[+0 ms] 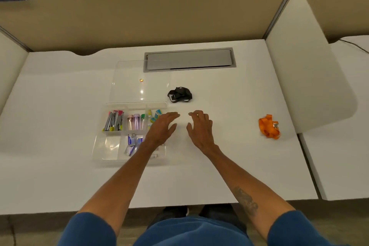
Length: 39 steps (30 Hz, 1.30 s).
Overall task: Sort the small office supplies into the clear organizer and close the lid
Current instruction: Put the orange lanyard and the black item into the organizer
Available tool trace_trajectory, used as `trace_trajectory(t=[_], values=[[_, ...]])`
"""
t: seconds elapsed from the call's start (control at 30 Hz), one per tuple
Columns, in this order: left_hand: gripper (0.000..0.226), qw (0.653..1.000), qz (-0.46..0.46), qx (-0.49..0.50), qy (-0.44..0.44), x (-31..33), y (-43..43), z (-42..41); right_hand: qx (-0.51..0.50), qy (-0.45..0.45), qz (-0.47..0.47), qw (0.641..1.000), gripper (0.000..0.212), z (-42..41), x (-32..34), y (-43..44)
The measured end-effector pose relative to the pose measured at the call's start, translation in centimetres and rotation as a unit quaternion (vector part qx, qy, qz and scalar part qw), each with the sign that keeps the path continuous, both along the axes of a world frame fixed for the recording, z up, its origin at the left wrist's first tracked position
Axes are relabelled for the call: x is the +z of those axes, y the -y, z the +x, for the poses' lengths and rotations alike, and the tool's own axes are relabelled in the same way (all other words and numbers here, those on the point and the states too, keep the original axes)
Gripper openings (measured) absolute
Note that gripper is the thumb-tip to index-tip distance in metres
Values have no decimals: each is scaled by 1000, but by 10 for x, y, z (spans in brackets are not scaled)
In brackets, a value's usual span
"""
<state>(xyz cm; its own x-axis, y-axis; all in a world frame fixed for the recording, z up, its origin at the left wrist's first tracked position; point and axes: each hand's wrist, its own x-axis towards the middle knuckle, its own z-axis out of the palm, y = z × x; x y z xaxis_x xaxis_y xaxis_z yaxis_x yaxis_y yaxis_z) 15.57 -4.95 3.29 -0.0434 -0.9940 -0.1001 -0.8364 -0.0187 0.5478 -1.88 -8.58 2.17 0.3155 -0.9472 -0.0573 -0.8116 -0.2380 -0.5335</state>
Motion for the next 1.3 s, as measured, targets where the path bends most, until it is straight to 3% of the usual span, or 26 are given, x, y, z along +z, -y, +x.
trace_trajectory(t=[0.33,0.47,0.57,0.67,0.8,0.9,0.93,1.07,1.17,1.23,1.3], values=[[51,990,68,-123,1,-9,68,-147,-252,17,21,967,53,-157,0,34],[57,986,101,-134,-18,-11,88,-197,-325,-40,59,943,72,-208,-1,41],[58,983,115,-139,-28,-13,96,-223,-312,-82,121,939,86,-236,-5,50],[55,984,115,-134,-36,-18,97,-234,-283,-109,169,938,87,-247,-8,63],[46,986,105,-107,-69,-23,92,-230,-234,-151,188,942,71,-245,-16,67],[42,987,109,-52,-108,-24,86,-220,-175,-209,135,953,50,-241,-22,66],[41,986,112,-28,-122,-25,85,-217,-157,-201,132,958,45,-239,-24,67],[40,973,144,61,-171,-23,82,-203,-186,-20,180,966,37,-222,-24,71],[45,947,164,128,-245,-18,79,-193,-261,110,200,938,33,-192,-17,72],[48,903,195,189,-333,-9,79,-187,-292,222,217,904,21,-164,-7,74],[49,829,214,254,-449,-1,81,-179,-288,311,259,868,14,-131,5,77]])
